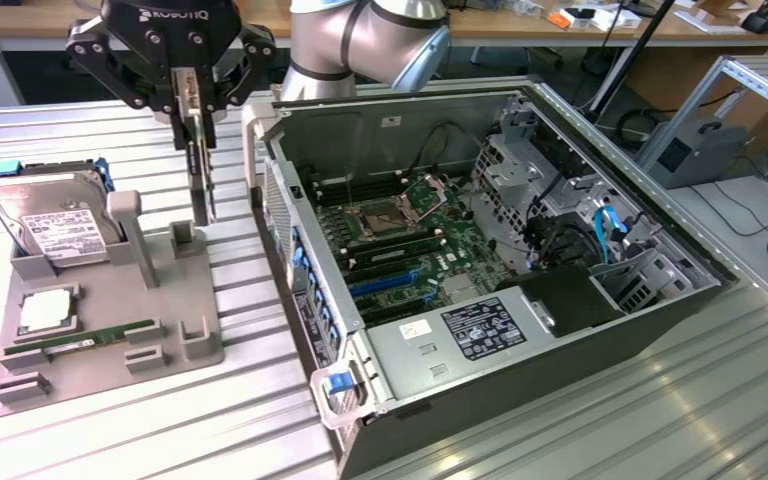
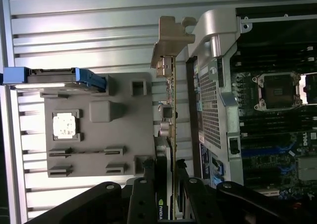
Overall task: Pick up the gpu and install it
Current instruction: 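Pick up the gpu and move the gpu toward the slot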
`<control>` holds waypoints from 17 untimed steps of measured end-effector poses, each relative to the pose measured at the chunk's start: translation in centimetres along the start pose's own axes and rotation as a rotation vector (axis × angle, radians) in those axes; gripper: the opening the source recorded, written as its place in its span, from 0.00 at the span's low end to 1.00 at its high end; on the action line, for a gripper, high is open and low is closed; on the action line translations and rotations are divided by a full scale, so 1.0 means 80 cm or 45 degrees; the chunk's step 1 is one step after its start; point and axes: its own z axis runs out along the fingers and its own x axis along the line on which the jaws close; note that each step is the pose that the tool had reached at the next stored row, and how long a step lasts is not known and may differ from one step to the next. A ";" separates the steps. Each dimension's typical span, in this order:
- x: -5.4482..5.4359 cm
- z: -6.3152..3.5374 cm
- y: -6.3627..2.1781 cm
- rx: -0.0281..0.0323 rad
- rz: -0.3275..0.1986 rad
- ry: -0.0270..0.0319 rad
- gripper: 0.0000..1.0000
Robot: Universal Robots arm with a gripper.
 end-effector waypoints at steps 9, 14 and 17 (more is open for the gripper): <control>-0.012 0.000 0.001 -0.0001 0.000 -0.0001 0.27; -0.021 0.001 0.002 -0.0001 0.000 0.0000 0.27; -0.027 0.001 0.002 0.0000 0.000 0.0000 0.27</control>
